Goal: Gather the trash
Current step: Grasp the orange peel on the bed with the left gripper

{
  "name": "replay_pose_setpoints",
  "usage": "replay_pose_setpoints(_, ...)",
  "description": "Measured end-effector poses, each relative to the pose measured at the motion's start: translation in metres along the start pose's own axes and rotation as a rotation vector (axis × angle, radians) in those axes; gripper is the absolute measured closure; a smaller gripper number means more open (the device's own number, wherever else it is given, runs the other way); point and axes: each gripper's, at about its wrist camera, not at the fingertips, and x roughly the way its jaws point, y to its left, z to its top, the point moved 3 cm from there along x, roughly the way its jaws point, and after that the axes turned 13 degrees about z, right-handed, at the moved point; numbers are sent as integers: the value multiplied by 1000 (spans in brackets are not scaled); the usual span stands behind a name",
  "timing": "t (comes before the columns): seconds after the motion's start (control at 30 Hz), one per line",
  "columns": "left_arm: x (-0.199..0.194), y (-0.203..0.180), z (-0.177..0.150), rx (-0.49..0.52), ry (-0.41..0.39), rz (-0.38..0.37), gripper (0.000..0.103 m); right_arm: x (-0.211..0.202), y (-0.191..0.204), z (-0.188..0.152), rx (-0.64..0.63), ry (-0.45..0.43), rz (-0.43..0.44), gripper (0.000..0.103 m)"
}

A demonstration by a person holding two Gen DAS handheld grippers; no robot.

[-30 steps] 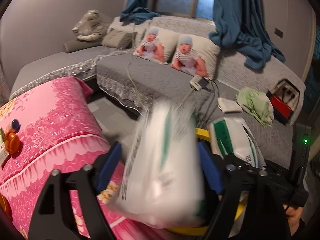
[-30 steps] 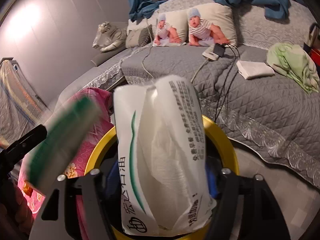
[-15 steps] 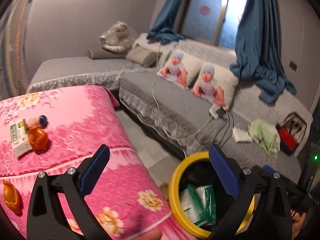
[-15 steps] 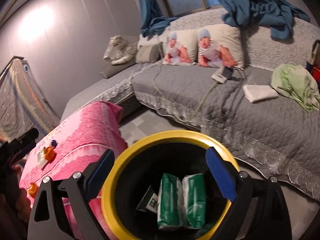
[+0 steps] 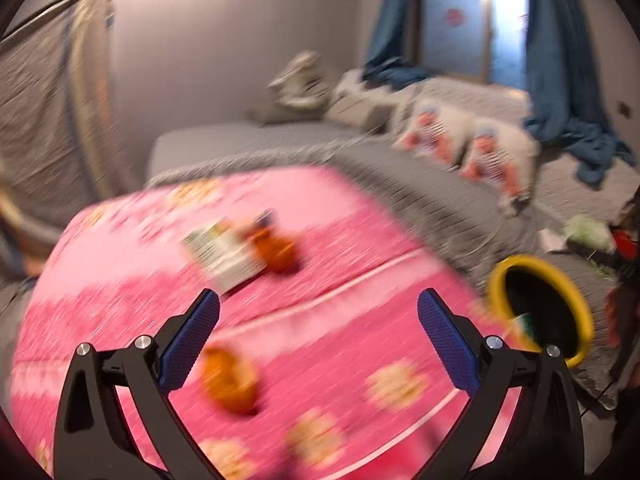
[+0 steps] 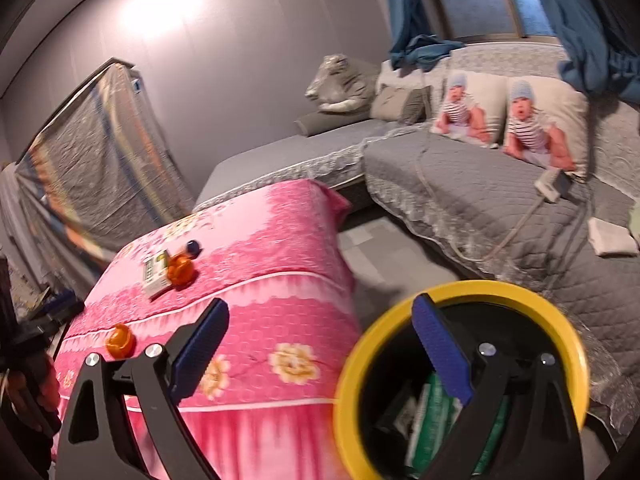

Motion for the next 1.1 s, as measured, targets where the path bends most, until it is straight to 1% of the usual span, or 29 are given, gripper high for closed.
replay_pose_setpoints(0.03,5,15,-12,-5,40,38,8,6,6,0,-5,8,12,14)
replay_pose_setpoints(0.1,13,30,-25,-9,84,78,8,16,15,1,-13,21,28,14)
replay_pose_setpoints(0.13,18,39,-34,-24,111,83,8,21,18,1,-18,29,36,14)
replay_pose_setpoints(0.23,31,59,-49,-92,171,64,9,35,31,2,-34,56,56,14)
replay_pose_setpoints(0.3,38,67,-53,-114,186,76,9,42,39,2,-48,71,63,14)
replay_pose_setpoints(0.43,54,69,-58,-124,209,90,9,45,42,3,-55,78,69,14)
replay_pose_setpoints(0.5,60,69,-59,-115,209,102,12,47,41,3,-56,83,70,14)
replay_pose_setpoints(0.57,65,69,-59,-114,218,104,25,48,40,2,-54,87,70,14)
replay_pose_setpoints(0.7,74,72,-62,-142,251,98,32,50,37,0,-47,95,73,14)
replay_pose_setpoints(0.77,78,71,-62,-140,259,105,44,50,36,-1,-44,97,74,14)
replay_pose_setpoints(0.8,80,70,-62,-136,262,103,47,50,36,-2,-43,98,76,14)
replay_pose_setpoints(0.87,85,68,-63,-135,270,94,65,50,38,-2,-45,100,84,14)
replay_pose_setpoints(0.93,85,66,-63,-142,266,77,74,49,44,-2,-68,102,97,14)
replay_pose_setpoints(1.0,82,65,-61,-136,250,89,78,51,54,1,-104,102,115,14)
replay_pose_setpoints(1.03,79,64,-61,-134,243,86,83,52,62,4,-129,104,142,14)
replay_pose_setpoints(1.1,75,66,-60,-151,243,60,83,57,80,11,-176,116,198,14)
